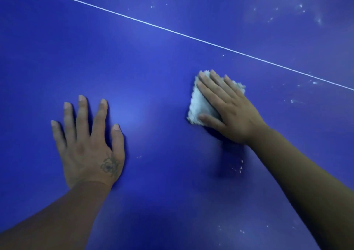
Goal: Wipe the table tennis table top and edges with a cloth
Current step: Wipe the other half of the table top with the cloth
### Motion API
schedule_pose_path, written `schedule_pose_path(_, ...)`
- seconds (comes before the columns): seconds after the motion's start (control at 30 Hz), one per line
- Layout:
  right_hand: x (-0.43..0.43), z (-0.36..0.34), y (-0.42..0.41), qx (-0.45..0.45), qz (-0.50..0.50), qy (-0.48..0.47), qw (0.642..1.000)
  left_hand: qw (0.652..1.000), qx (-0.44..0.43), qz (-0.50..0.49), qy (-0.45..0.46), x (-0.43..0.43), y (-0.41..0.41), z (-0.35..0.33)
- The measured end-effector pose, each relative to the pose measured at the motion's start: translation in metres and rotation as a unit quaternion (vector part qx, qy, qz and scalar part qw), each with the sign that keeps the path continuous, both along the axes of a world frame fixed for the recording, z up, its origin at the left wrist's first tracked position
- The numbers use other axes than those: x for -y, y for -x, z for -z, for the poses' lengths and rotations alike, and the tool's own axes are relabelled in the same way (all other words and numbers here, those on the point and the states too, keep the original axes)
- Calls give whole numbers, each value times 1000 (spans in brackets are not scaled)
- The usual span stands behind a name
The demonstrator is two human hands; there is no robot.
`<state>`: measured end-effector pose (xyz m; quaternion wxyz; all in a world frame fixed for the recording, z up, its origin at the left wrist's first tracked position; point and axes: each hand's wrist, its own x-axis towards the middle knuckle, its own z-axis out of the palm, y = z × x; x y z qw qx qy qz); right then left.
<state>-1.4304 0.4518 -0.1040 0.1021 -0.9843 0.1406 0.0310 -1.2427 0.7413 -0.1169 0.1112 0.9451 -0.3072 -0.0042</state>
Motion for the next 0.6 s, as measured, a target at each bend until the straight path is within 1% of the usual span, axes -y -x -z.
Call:
schedule_pose_path(0.13, 17, 0, -61, 12, 29, 5, 1000, 1000, 2, 2, 17, -1, -1, 2)
schedule_pose_path(0.2, 28, 2, -84, 13, 71, -1, 997, 1000, 5, 3, 26, -1, -1, 3)
schedule_pose_path(0.27, 45, 5, -92, 15, 143, -12, 990, 999, 12, 5, 32, 0, -1, 5)
schedule_pose_path(0.37, 58, 6, -67, 29, 292, -32, 955, 1000, 9, 3, 27, -1, -2, 6)
schedule_pose_path(0.43, 46, 6, -33, 29, 371, -31, 928, 1000, 0, 0, 26, -1, -2, 6)
schedule_pose_path(0.53, -2, 7, 19, 24, 441, 10, 897, 999, -9, -1, 33, -2, -2, 7)
schedule_pose_path(0.6, -38, 8, 40, 17, 446, 31, 894, 999, -9, -2, 42, -1, -2, 8)
